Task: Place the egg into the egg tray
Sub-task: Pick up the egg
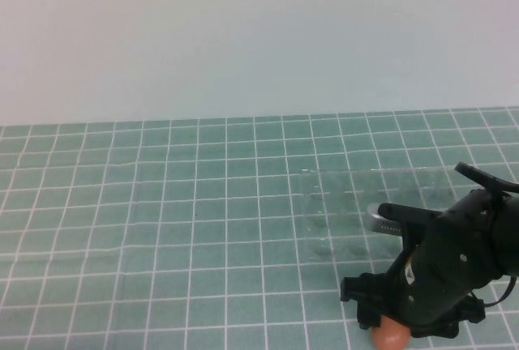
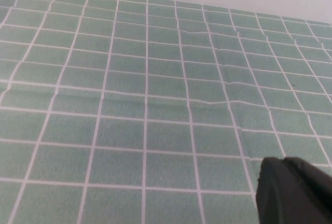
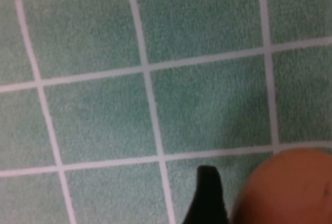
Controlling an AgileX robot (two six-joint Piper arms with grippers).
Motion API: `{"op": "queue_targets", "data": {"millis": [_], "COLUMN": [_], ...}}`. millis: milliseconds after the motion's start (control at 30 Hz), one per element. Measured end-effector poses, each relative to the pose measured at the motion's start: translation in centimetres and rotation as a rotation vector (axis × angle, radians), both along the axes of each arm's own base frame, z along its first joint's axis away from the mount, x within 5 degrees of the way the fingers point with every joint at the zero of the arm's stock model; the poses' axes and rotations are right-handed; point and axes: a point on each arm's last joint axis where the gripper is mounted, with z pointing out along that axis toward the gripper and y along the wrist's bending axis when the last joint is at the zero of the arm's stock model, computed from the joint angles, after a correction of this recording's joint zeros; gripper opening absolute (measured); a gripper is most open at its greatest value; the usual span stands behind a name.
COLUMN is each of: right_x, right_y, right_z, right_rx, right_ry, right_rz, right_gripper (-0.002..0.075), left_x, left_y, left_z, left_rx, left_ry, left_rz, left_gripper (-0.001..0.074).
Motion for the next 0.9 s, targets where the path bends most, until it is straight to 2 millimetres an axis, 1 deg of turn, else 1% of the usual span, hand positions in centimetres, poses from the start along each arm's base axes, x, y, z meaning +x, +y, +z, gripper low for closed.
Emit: {"op": "queue_targets", "data": {"millis": [133,200,267,400,533,667,767,900], "right_x": [0.1,0.2,0.2,0.4,0.5,1.0,1.5,2.3], "right_y": [0.0,-0.1,-0.1,-0.2,-0.1,0.2,0.5,0.9], "right_z": [-0.4,-0.4,-0.3,-0.3,-0.2,0.4,1.0,2.6], "right_rx": [-0.014,-0.019,-0.028,-0.048,-0.069,-0.082,-0.076,-0.049], "right_ry": [-0.003,-0.010,-0.016,-0.035,-0.053,-0.096,-0.166,-0.327], "right_rz": [0.011,0.018,0.029,0.084,0.193,0.328,0.390,0.447], "right_gripper": [0.0511,0.0470,0.0410,0.0369,0.0360,0.0360,0.0359,0.0359], "left_x": [0.0,0.0,0.0,0.0,0.0,0.0,0.0,0.0], "left_y": [0.0,0.0,0.0,0.0,0.0,0.0,0.0,0.0], "left_z": [0.0,0.0,0.0,0.0,0.0,0.0,0.0,0.0], "left_rx": [0.000,0.000,0.000,0.000,0.000,0.000,0.000,0.000], "left_ry": [0.000,0.000,0.000,0.000,0.000,0.000,0.000,0.000], "left_rz": [0.000,0.000,0.000,0.000,0.000,0.000,0.000,0.000], "left_gripper": [-0.0004,-0.0004,-0.0004,-0.0004,-0.0004,-0.0004,-0.0004,-0.0004]}}
